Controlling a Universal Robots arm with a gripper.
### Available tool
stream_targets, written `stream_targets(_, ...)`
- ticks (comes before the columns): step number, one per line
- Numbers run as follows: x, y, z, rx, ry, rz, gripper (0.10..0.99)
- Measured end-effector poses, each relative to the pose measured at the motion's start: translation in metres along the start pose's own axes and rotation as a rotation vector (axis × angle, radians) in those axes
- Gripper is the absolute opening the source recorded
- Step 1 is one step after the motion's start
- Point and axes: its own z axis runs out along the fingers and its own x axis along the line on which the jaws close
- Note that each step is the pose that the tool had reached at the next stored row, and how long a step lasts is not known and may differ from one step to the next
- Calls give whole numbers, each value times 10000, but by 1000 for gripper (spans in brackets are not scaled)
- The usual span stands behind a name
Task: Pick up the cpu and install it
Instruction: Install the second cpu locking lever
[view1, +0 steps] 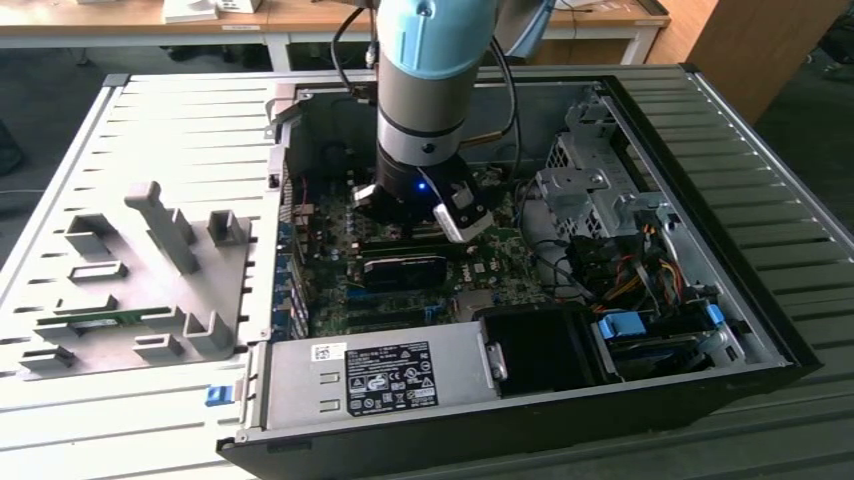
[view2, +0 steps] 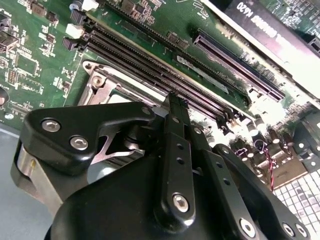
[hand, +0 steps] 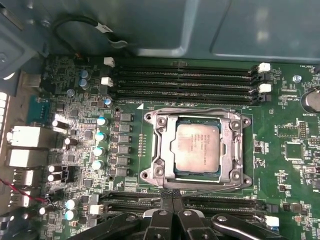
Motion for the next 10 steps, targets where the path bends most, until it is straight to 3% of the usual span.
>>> stream_targets(5, 16, -22, 22, -31, -1, -2, 106)
stream_targets(10, 69, -65, 26, -200, -7, -8, 106)
